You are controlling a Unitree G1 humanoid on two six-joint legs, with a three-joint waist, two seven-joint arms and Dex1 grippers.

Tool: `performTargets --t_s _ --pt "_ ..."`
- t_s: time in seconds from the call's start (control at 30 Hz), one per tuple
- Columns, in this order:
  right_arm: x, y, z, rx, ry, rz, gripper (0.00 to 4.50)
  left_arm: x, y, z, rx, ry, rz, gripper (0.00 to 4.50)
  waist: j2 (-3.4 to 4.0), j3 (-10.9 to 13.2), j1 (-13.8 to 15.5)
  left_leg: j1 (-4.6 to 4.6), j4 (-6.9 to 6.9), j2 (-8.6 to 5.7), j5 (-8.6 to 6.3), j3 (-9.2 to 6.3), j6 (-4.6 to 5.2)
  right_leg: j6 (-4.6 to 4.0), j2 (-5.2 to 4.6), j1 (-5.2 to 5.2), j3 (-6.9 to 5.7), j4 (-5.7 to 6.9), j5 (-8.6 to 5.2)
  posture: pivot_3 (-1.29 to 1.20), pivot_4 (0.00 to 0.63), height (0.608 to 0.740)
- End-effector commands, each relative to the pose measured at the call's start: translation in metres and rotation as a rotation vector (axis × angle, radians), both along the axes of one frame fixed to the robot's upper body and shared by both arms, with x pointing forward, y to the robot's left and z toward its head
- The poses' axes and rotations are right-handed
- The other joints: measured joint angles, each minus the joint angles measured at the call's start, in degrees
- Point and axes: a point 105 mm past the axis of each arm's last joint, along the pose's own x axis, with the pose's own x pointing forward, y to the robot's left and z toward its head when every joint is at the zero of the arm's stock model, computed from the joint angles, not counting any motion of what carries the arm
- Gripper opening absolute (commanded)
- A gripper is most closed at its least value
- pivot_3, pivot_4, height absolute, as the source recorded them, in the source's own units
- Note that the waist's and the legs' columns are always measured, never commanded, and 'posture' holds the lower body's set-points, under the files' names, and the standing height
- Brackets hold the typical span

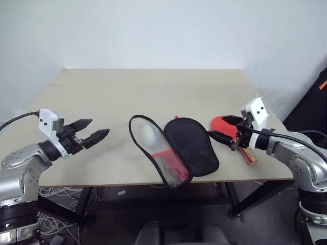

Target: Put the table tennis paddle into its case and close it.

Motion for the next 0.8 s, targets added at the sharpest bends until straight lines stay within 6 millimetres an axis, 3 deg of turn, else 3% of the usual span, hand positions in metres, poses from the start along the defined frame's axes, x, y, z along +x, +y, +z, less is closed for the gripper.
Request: performTargets --t_s 0.03,0.23,0.4,0.57,0.8 --pt "0.0 -0.002 0.012 0.026 0.007 -0.033 4.5 0.008 0.0 0.011 -0.003 -0.037 0.006 4.45 0.0 0.0 0.0 0.0 -0.01 0.0 0.0 0.0 0.0 0.0 0.0 -0.01 0.0 0.0 0.0 0.0 0.0 0.74" --pt "-0.001 0.004 0.014 0.038 -0.003 -0.048 4.5 0.02 -0.001 0.022 0.009 -0.069 0.003 4.45 -0.02 -0.01 -0.02 0.0 -0.01 0.0 0.0 0.0 0.0 0.0 0.01 -0.01 -0.01 0.01 0.0 0.0 0.0 0.74" --pt "0.004 -0.004 0.017 0.042 -0.02 -0.101 4.5 0.024 -0.005 0.024 -0.003 -0.073 -0.012 4.45 -0.01 0.0 -0.03 0.0 -0.02 0.0 0.0 0.0 0.0 0.0 0.01 -0.01 -0.01 0.01 0.0 0.0 0.0 0.74" --pt "0.011 -0.017 0.023 0.025 -0.072 -0.189 4.5 0.024 0.004 0.021 -0.026 -0.056 -0.01 4.45 -0.01 0.0 -0.04 0.01 -0.02 0.0 0.0 0.0 0.0 0.0 0.01 -0.02 -0.01 0.01 0.0 0.0 0.0 0.74" --pt "0.011 -0.032 0.022 -0.036 -0.094 -0.195 4.5 0.023 -0.018 0.023 -0.008 -0.072 -0.095 4.45 -0.02 0.0 -0.01 -0.01 -0.01 -0.01 0.0 -0.01 0.0 0.0 0.0 0.0 -0.01 -0.01 0.0 0.0 0.0 0.74"
